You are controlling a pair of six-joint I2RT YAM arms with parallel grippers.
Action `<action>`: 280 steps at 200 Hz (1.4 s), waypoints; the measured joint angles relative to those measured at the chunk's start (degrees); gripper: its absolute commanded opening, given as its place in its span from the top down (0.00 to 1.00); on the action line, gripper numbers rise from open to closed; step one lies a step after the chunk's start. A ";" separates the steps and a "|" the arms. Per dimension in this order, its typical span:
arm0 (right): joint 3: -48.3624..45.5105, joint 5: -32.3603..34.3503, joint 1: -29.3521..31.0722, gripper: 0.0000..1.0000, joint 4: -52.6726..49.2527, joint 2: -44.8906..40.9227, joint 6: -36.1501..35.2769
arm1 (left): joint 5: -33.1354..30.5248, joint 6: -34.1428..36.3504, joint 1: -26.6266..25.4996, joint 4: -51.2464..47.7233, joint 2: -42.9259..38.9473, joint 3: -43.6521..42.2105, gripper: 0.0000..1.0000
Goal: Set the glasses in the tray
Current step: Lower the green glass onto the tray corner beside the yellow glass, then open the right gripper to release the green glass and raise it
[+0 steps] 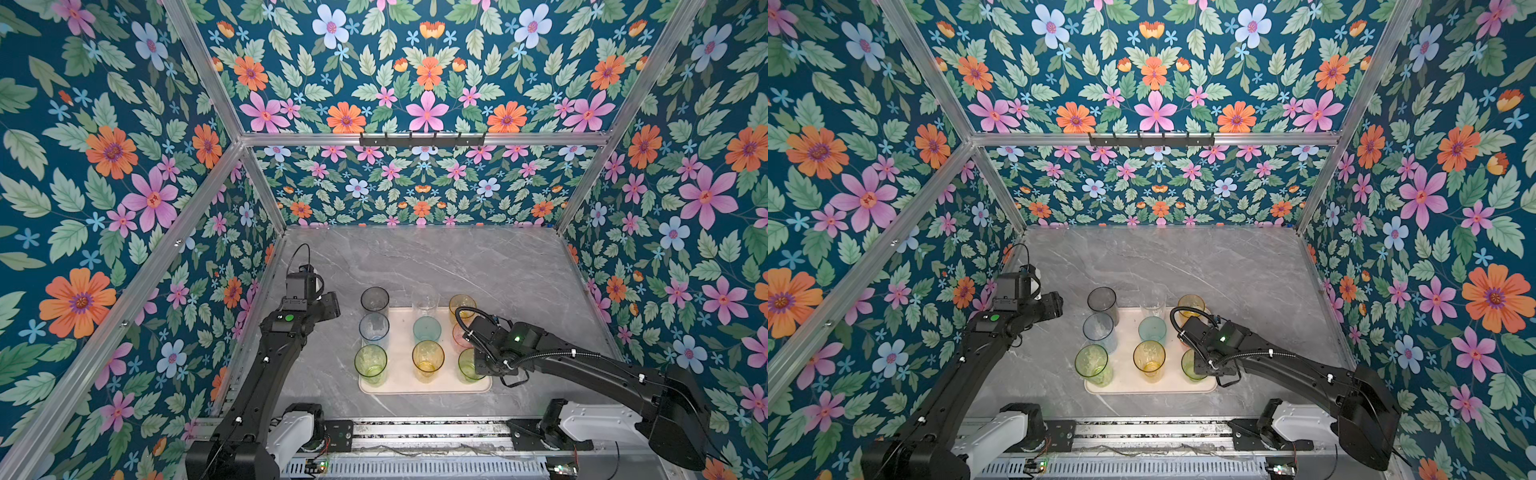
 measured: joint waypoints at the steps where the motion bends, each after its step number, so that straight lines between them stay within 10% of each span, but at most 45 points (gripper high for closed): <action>1: 0.00 0.00 0.00 1.00 0.00 0.02 0.00 | 0.00 0.00 0.00 0.00 0.00 0.00 0.30; 280: 12.09 3.21 0.07 0.58 -4.68 -7.26 -6.38 | -2.12 -0.02 0.00 -0.28 0.20 0.02 0.30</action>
